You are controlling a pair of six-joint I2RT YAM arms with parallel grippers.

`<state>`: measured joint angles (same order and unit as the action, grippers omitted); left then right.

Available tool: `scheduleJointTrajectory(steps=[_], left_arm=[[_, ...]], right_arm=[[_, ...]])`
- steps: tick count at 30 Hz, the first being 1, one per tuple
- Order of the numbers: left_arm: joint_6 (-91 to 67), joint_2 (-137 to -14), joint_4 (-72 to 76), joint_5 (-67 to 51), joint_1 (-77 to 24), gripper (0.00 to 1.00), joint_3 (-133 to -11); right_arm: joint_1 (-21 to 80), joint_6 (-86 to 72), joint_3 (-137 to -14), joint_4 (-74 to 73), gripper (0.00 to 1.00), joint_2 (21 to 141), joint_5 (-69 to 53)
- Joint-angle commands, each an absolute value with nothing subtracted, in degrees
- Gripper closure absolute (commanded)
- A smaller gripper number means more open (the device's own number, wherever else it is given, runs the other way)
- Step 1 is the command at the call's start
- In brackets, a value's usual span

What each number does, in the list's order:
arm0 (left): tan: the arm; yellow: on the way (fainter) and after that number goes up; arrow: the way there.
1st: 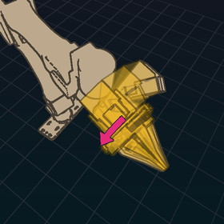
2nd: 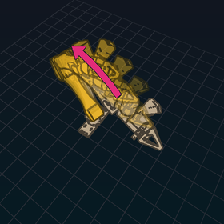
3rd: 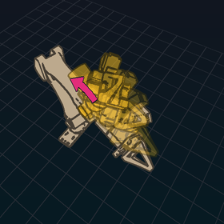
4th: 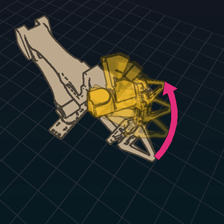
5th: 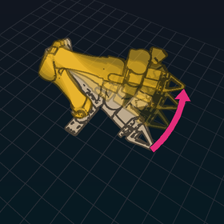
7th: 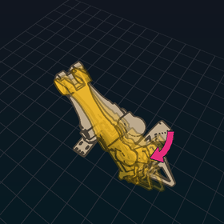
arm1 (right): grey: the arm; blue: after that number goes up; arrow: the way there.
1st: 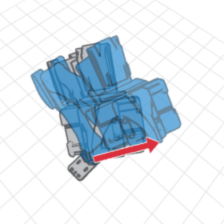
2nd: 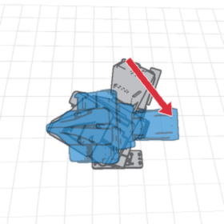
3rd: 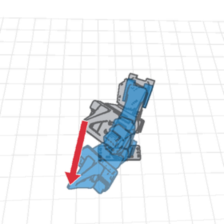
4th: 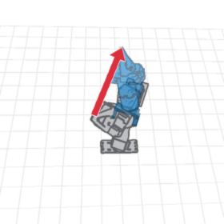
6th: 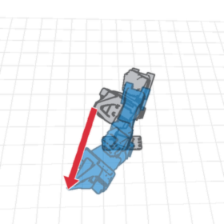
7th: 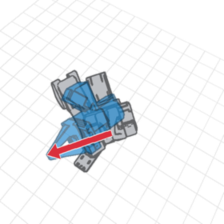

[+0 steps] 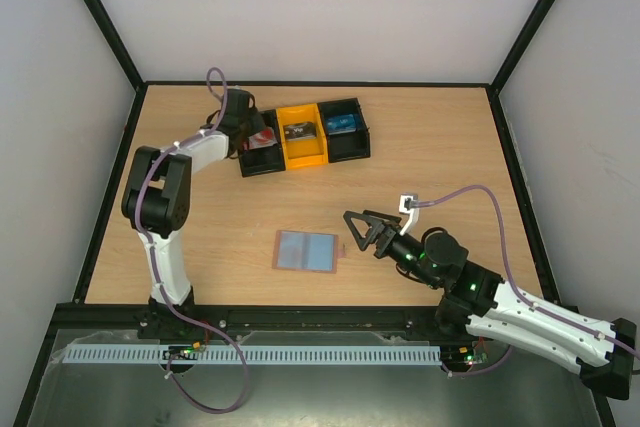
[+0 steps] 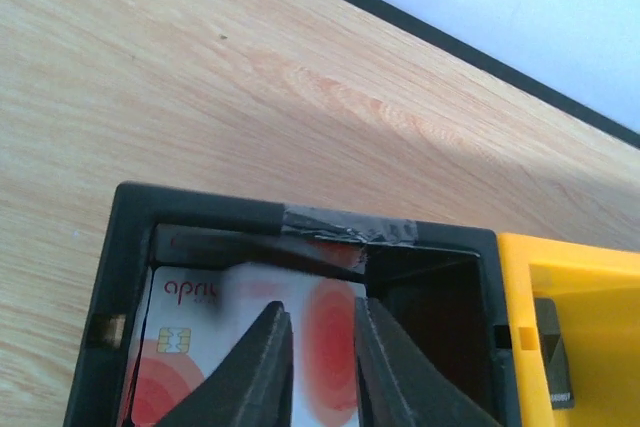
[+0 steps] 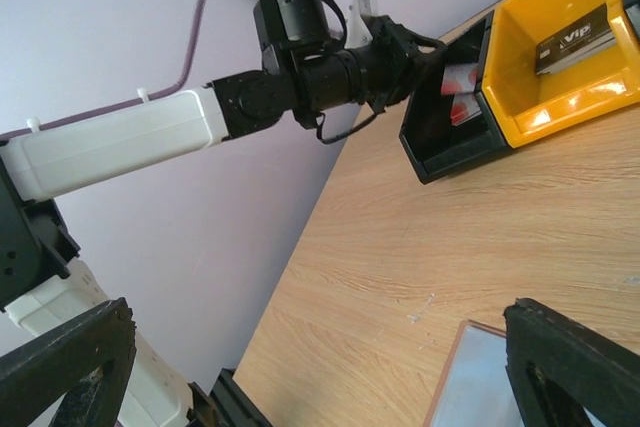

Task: Take the credit cards out of the card holder

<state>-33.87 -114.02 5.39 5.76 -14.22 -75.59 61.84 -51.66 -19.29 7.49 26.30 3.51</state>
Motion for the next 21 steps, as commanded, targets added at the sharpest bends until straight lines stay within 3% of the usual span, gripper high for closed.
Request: scheduleJointTrajectory(steps=[1,6,9,15,17,20,21], left_arm=[[-33.2,-111.4,1.0,5.4,-14.3,0.76,-79.1],[-33.7,-107.9,-3.0,3.6,-14.2,0.54,-79.6],[-34.2,-104.4,-6.2,-0.8,-14.3,0.46,-79.0],[-33.4,-96.8,-8.7,-13.1,-14.8,0.30,-71.2],[-31.7,-94.7,-11.0,-16.0,-15.1,0.20,-69.0],[-30.8,-89.9,-12.8,-19.0,-15.7,0.15,-63.7],[-30.7,-88.1,-12.4,-20.8,-15.9,0.08,-61.4]], right_arm=[[61.8,-51.3,-19.4,5.0,0.02,26.6,4.8],[61.8,-52.3,-18.6,4.2,0.02,26.5,4.2],[61.9,-53.6,-17.4,4.9,0.02,26.7,3.7],[61.8,-55.4,-16.2,4.5,0.02,27.6,4.0],[61.8,-55.7,-16.6,3.3,0.02,28.3,4.4],[61.9,-55.9,-16.9,1.4,0.02,29.2,4.0],[61.9,-55.9,-16.8,1.1,0.02,29.4,3.9]])
